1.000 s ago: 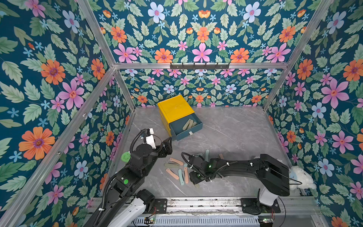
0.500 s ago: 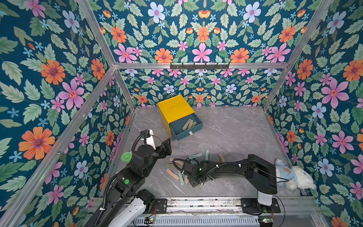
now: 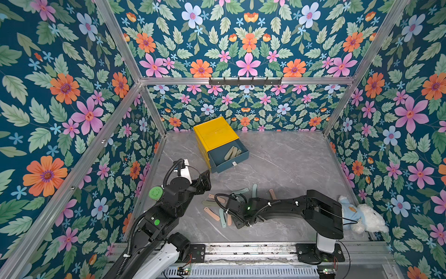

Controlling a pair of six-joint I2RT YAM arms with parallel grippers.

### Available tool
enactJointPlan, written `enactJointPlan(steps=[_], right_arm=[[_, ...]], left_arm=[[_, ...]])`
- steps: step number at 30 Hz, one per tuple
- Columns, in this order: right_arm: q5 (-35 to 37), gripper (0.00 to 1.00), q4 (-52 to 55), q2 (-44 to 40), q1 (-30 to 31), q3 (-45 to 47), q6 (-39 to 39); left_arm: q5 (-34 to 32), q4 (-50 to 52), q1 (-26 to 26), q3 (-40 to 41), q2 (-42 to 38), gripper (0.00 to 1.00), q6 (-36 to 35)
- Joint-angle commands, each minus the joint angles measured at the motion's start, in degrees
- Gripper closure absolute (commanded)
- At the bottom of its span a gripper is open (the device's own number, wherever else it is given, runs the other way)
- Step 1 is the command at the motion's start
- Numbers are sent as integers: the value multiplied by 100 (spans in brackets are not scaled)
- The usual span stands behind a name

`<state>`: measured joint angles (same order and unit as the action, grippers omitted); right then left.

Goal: Place the fruit knives into the drawer by color
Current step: Pick up the fruit knife from the center of the board.

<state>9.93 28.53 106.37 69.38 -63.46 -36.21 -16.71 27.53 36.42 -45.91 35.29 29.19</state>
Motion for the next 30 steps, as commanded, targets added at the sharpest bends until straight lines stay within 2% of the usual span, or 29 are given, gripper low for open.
enactJointPlan(steps=[1, 5, 11, 15, 18, 23, 30], right_arm=[[231, 84, 453, -211, -78, 298, -152], [453, 86, 103, -953, -199, 648, -102], [693, 88, -197, -2683, -572, 1226, -71], [737, 88, -212, -3739, -856, 1234, 119], [560, 88, -275, -4229, -1208, 954, 390], [-73, 88, -692, -4176, -1855, 132, 871], [-935, 88, -1208, -2790, -2418, -1485, 1250]], left_arm=[[35, 7, 1, -30, 55, 1, 83], [69, -11, 3, 19, 114, 1, 147], [101, -46, 3, 227, 178, 1, 243], [215, -106, 5, 438, 215, 1, 378], [282, -168, -1, 601, 237, 1, 475], [379, -230, 5, 801, 302, 1, 609], [479, -222, 5, 838, 374, 1, 701]])
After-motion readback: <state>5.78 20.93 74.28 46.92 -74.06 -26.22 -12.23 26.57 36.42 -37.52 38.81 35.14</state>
